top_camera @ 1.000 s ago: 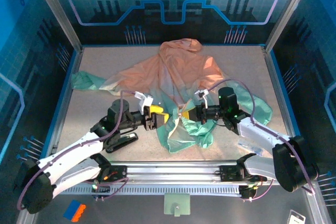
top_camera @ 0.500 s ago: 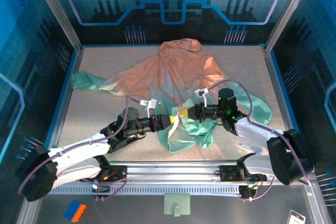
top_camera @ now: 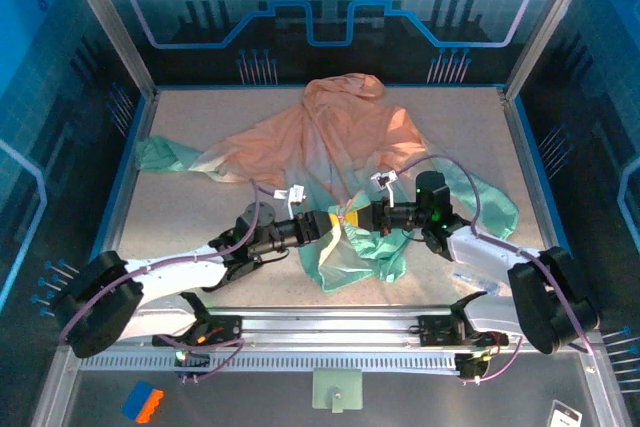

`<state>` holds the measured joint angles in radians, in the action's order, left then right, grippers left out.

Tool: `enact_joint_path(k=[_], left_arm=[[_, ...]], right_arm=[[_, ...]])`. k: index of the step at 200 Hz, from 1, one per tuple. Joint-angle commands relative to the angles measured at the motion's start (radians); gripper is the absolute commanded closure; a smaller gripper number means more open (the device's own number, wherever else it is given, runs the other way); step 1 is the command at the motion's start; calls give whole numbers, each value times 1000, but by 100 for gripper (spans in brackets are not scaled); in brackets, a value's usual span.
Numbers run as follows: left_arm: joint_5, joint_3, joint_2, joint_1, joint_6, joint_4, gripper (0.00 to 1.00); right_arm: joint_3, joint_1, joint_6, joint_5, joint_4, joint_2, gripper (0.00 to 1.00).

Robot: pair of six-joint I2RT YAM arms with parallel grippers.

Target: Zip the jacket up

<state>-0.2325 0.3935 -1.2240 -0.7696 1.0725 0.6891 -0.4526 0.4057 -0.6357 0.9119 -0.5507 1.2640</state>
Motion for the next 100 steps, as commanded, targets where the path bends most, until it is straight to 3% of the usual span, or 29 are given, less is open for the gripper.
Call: enact_joint_path(k=[1, 51, 87, 100], left_arm=[[-13, -7, -15, -4, 31, 133, 64], [20, -36, 11, -4, 30, 136, 77], [9, -22, 20, -4, -4, 76, 100], [-8, 3, 21, -3, -29, 5, 100]], right_arm=[[8, 10, 24, -5, -6, -17, 100], [9, 10, 27, -1, -7, -12, 100], [-3, 10, 31, -3, 17, -27, 100], [-9, 9, 36, -13, 39, -37, 100]])
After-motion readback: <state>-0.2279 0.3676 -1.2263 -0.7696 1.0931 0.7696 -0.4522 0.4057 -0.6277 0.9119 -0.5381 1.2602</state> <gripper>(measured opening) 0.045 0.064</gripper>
